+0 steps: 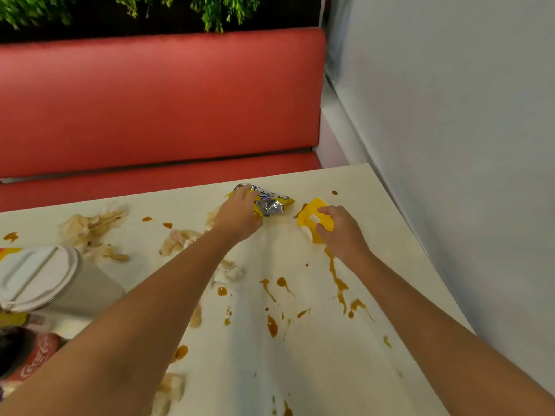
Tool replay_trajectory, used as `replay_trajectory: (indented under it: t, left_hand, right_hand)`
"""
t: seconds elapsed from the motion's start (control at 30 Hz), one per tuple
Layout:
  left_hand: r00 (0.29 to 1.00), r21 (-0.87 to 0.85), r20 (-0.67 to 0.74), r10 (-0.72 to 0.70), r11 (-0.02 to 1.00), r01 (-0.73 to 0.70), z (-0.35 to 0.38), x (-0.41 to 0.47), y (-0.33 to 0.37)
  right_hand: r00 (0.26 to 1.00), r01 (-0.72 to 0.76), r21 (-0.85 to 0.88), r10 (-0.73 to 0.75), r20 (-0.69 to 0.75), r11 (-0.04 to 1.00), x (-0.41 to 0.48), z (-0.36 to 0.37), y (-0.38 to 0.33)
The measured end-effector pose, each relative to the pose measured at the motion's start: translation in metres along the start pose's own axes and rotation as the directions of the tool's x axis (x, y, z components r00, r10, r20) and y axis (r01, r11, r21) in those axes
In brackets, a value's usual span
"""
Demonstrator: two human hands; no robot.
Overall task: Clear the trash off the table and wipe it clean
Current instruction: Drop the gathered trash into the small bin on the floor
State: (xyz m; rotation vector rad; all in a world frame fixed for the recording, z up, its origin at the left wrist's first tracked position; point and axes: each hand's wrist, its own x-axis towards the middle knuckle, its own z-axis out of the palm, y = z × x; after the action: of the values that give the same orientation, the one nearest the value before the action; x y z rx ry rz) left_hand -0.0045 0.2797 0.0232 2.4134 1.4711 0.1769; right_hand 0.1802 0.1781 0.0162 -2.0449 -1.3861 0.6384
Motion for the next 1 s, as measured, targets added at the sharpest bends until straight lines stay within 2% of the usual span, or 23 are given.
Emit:
replay_trajectory:
  t: [0.1, 0.23, 0.47, 0.63, 0.73, 0.8, 0.9, 1.0]
  left_hand:
    - [0.997, 0.134, 0.072, 0.019, 0.991, -0.029, 0.010, 0.021, -0.001]
    - [0.984, 0.328, 0.172, -0.043, 0.945, -0.016, 0.028, 0.039, -0.005]
    - [0.993, 0.463, 0.111, 0.026, 0.883, -0.075, 0.014, 0.046, -0.009]
    - [0.992, 0.437, -0.006, 0.127, 0.892, -0.112, 0.000, 0.033, -0.015]
    - [0.972, 0.407, -0.069, 0.225, 0.896, -0.178, -0.004, 0.017, -0.015]
    - [0.954, 0.321, -0.115, 0.278, 0.919, -0.229, -0.006, 0.005, -0.014]
    - [0.964, 0.239, -0.126, 0.233, 0.951, -0.198, -0.012, -0.012, -0.006]
    - [0.969, 0.174, -0.159, 0.189, 0.971, -0.161, -0.017, -0.029, -0.003]
  right_hand:
    - [0.999, 0.034, 0.002, -0.034, -0.008, 0.999, 0.004, 0.008, 0.007]
    - [0.996, 0.072, 0.028, -0.071, -0.046, 0.997, 0.000, 0.017, 0.018]
    - [0.994, 0.083, 0.023, -0.081, -0.070, 0.996, 0.001, 0.021, 0.028]
    - [0.998, 0.055, -0.046, -0.056, -0.017, 0.997, 0.009, 0.022, 0.021]
    - [0.998, 0.016, -0.197, -0.005, 0.058, 0.980, 0.011, 0.027, 0.013]
    - [0.996, 0.000, -0.281, 0.024, 0.083, 0.960, 0.011, 0.032, 0.008]
    - [0.998, 0.037, -0.390, -0.019, 0.052, 0.920, 0.011, 0.038, 0.009]
    - [0.999, 0.033, -0.373, -0.031, 0.011, 0.927, 0.004, 0.037, 0.010]
